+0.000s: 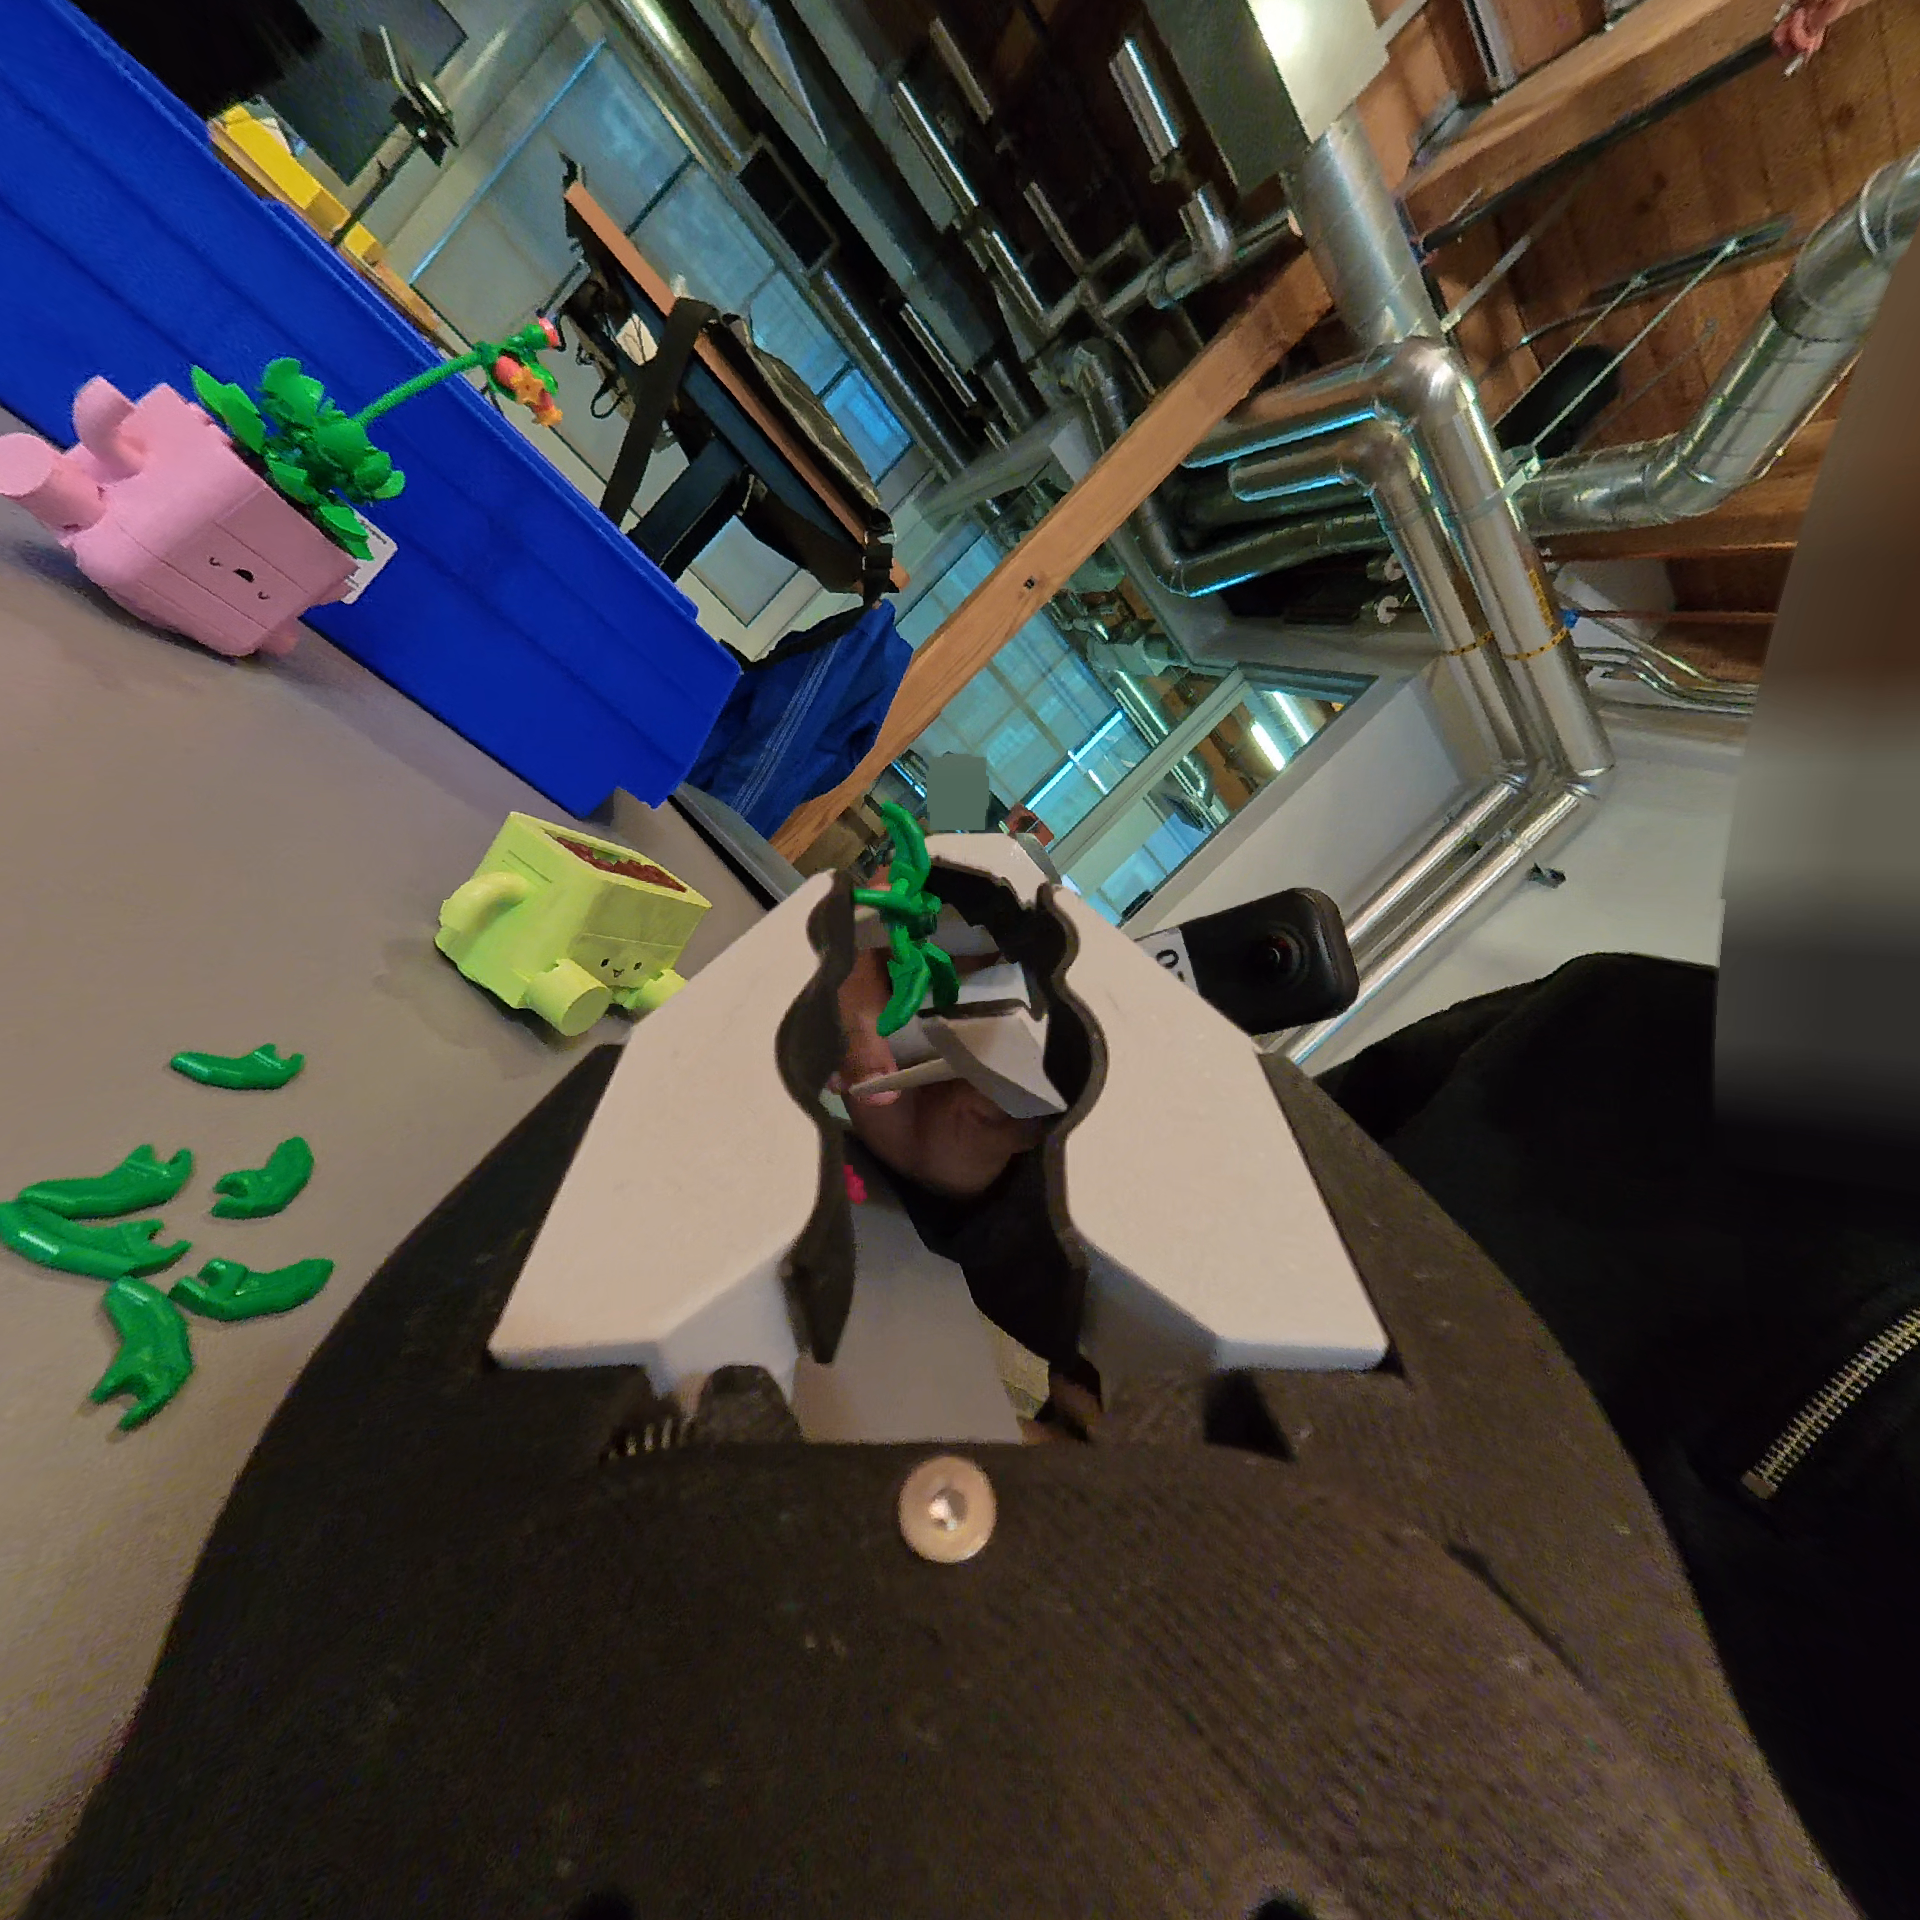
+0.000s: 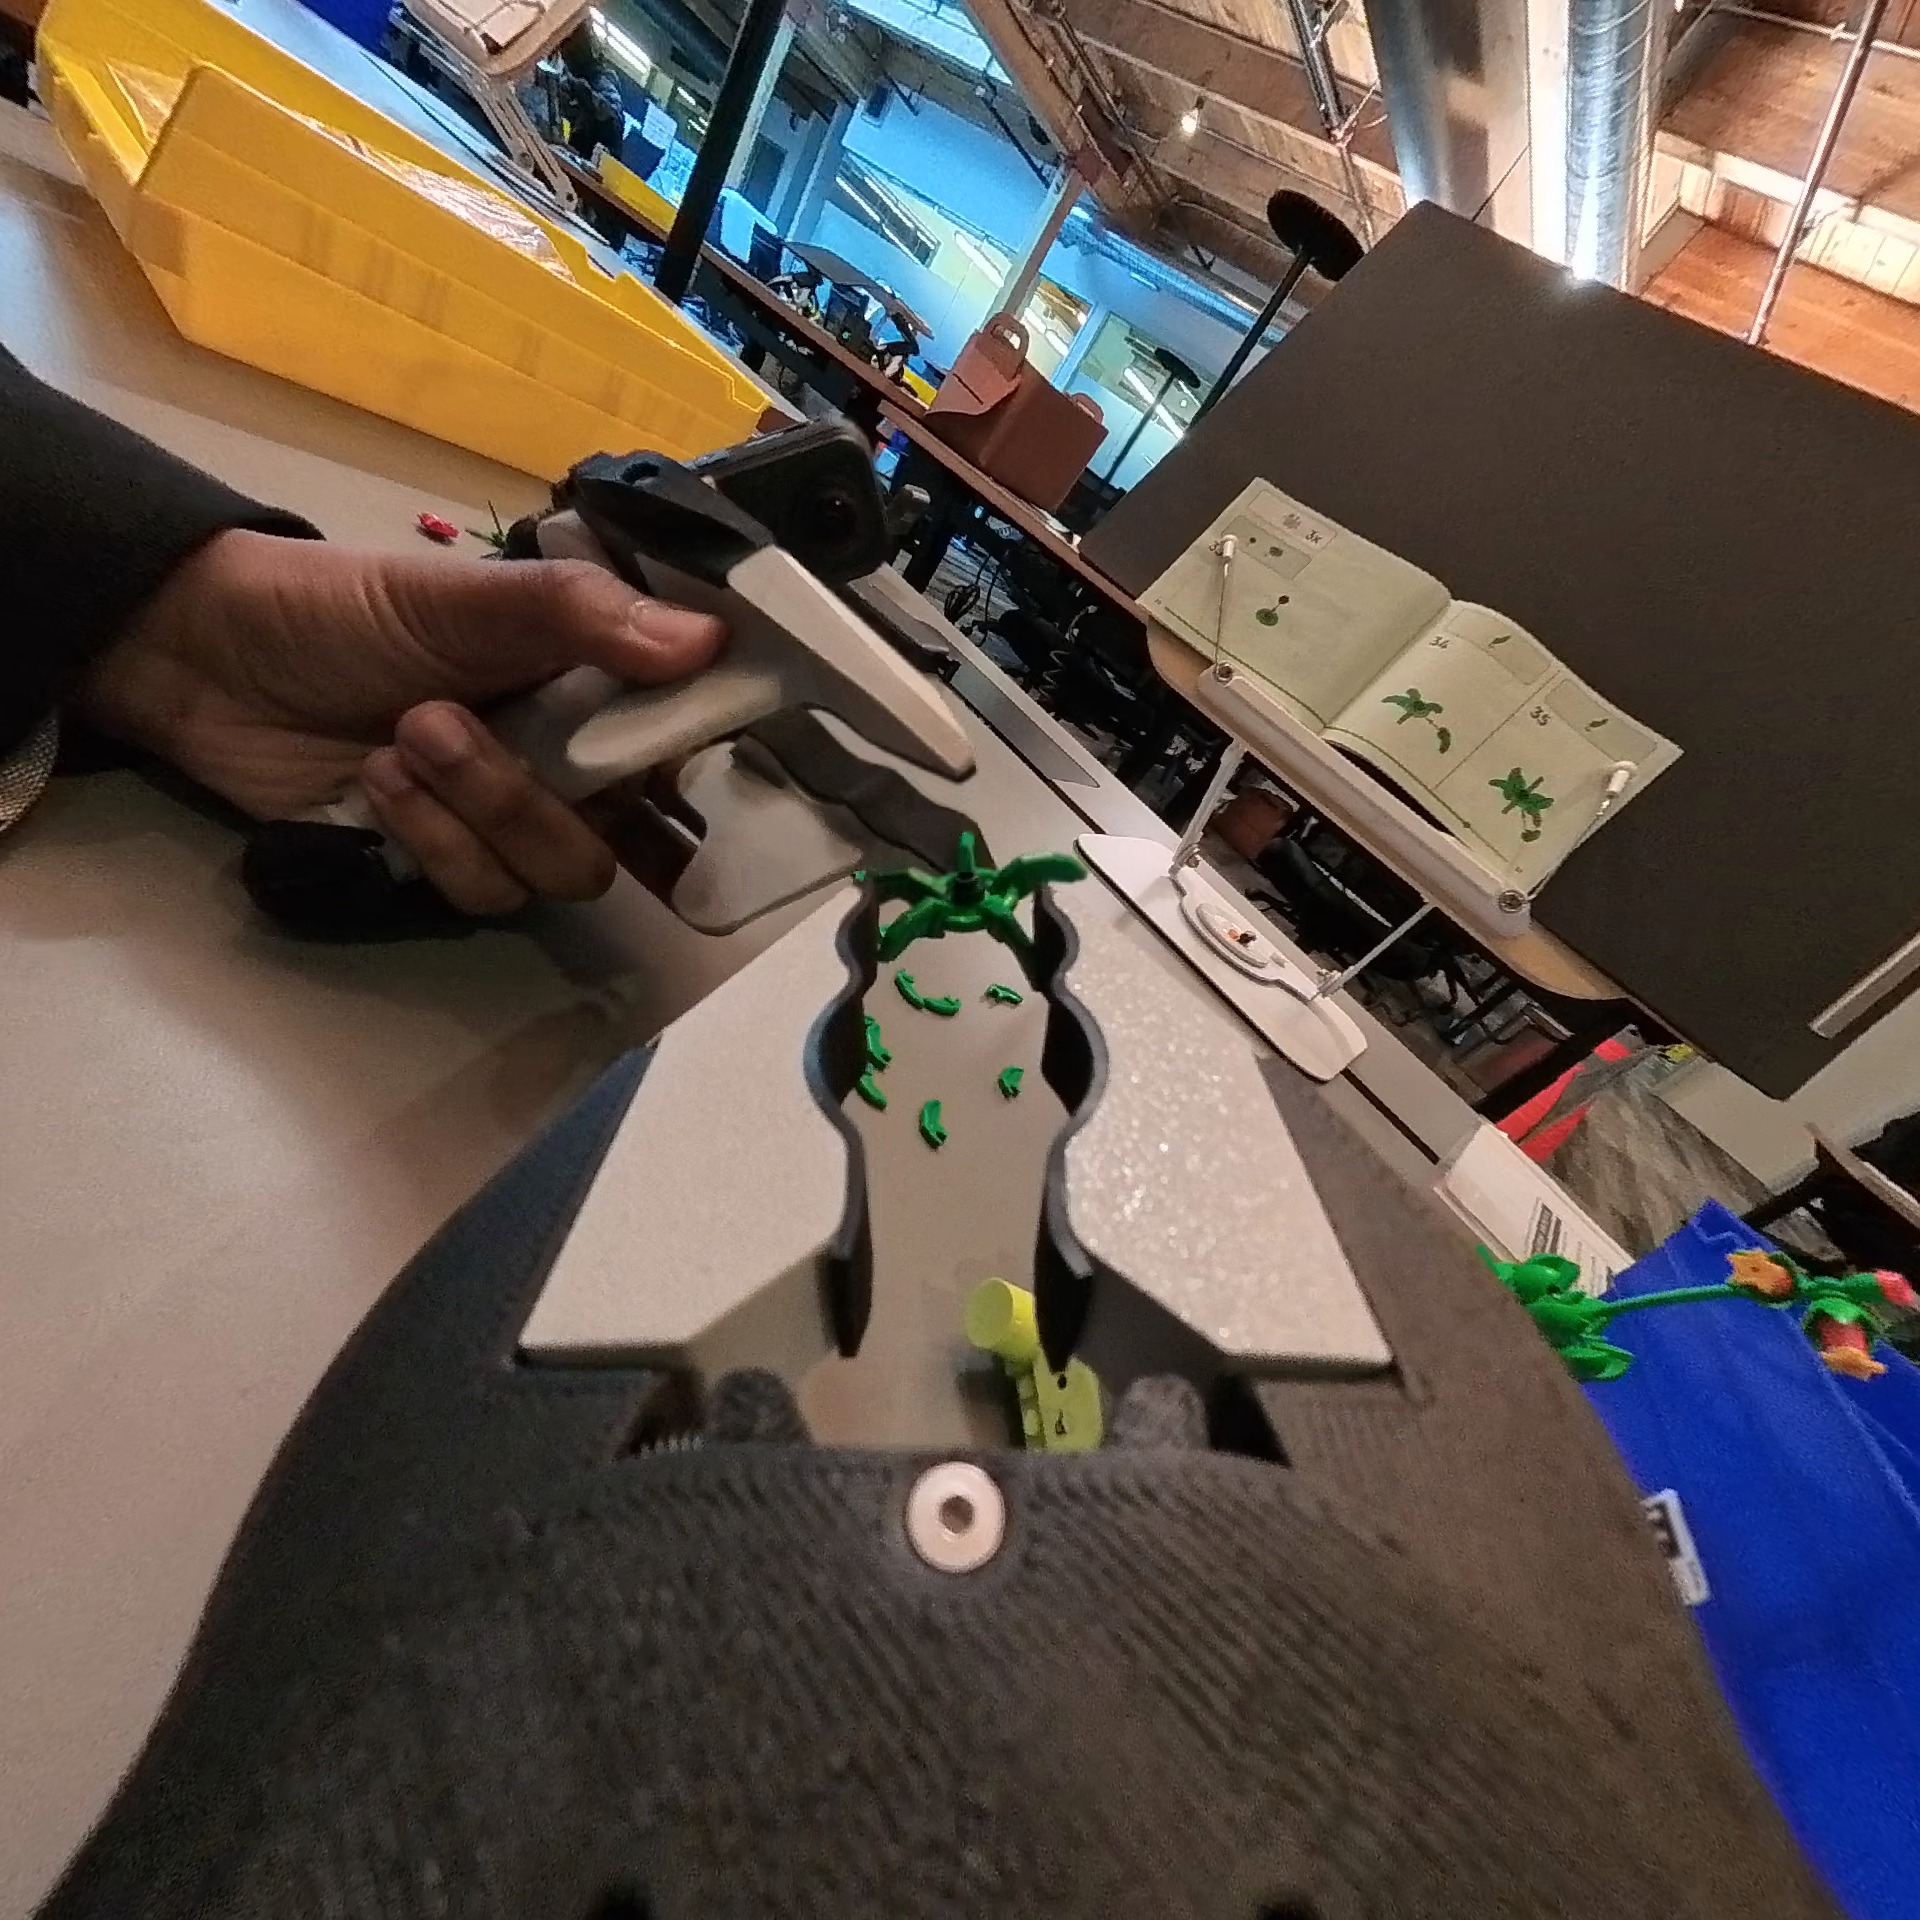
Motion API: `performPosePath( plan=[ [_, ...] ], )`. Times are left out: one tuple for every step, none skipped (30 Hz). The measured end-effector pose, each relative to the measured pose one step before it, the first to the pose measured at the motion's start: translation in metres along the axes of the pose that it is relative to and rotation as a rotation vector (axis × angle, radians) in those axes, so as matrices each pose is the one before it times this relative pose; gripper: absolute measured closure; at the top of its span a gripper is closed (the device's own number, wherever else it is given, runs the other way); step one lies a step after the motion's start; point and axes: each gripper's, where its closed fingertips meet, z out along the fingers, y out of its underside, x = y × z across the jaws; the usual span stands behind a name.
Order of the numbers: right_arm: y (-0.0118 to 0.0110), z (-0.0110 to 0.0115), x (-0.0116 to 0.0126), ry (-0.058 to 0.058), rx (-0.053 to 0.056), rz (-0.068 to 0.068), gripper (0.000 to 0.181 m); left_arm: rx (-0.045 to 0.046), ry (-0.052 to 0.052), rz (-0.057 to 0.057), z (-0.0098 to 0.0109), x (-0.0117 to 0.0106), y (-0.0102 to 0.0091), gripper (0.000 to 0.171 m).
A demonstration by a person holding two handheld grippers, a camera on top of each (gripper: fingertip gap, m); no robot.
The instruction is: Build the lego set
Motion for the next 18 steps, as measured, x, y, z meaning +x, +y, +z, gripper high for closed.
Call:
performPosePath(
  plan=[
    [-0.00050,-0.00038,0.00077,0.0017,0.0040,0.0070,0.153,0.01282,-0.0023,-0.0063,-0.00092,-0.00079,-0.00193,0.137],
    [-0.00035,-0.00046,0.00115,0.0023,0.0038,0.0084,0.153,0.01397,0.0003,-0.0099,-0.00119,-0.00062,-0.00216,0.135],
    [-0.00032,-0.00037,0.00096,0.0009,0.0039,0.0097,0.153,0.01240,0.0014,-0.0136,-0.00103,-0.00068,-0.00208,0.135],
    [-0.00022,-0.00042,0.00093,0.0004,0.0034,0.0105,0.153,0.00818,0.0005,-0.0148,-0.00080,-0.00095,-0.00139,0.135],
    [-0.00003,-0.00022,0.00096,0.0003,0.0021,0.0105,0.154,0.00212,0.0018,-0.0129,-0.00029,-0.00057,-0.00049,0.134],
    [0.00012,-0.00033,0.00049,-0.0019,0.0014,0.0087,0.155,-0.00253,-0.0014,-0.0112,0.00010,-0.00088,0.00018,0.134],
    [0.00003,-0.00087,-0.00076,-0.0102,0.0011,0.0012,0.181,-0.00705,-0.0023,-0.0088,0.00051,-0.00096,0.00096,0.133],
    [-0.00152,-0.00116,-0.00087,-0.0077,0.0101,0.0007,0.181,-0.01040,-0.0006,-0.0066,0.00079,-0.00039,0.00148,0.133],
    [-0.00215,-0.00105,0.00077,0.0040,0.0132,0.0017,0.181,-0.01124,-0.0049,-0.0071,0.00091,-0.00110,0.00164,0.133],
    [-0.00169,-0.00088,0.00093,0.0053,0.0115,0.0025,0.181,-0.01212,-0.0053,-0.0060,0.00094,-0.00111,0.00176,0.133],
    [-0.00012,-0.00022,0.00072,0.0044,0.0044,0.0030,0.181,-0.00843,0.0014,0.0004,0.00061,0.00021,0.00117,0.132],
    [0.00086,-0.00003,0.00142,0.0060,-0.0041,0.0019,0.181,0.00004,-0.0027,0.0038,0.00006,-0.00007,0.00009,0.132],
    [0.00017,-0.00051,0.00225,0.0109,-0.0006,0.0042,0.181,0.00564,-0.0028,0.0055,-0.00028,-0.00001,-0.00062,0.132],
    [-0.00095,-0.00124,0.00362,0.0147,0.0100,0.0132,0.181,0.00688,0.0010,0.0039,-0.00053,0.00037,-0.00082,0.132],
    [-0.00143,-0.00213,0.00490,0.0170,0.0147,0.0245,0.181,0.00735,0.0044,0.0012,-0.00058,0.00067,-0.00107,0.132],
    [-0.00090,-0.00249,0.00670,0.0203,0.0121,0.0325,0.181,0.00885,0.0041,0.0004,-0.00073,0.00052,-0.00129,0.132],
    [-0.00018,-0.00286,0.00853,0.0270,0.0077,0.0388,0.181,0.00995,0.0050,0.0006,-0.00073,0.00069,-0.00142,0.133],
    [0.00011,-0.00310,0.00961,0.0307,0.0061,0.0434,0.181,0.00999,0.0051,0.0006,-0.00081,0.00060,-0.00146,0.133]
  ],
)
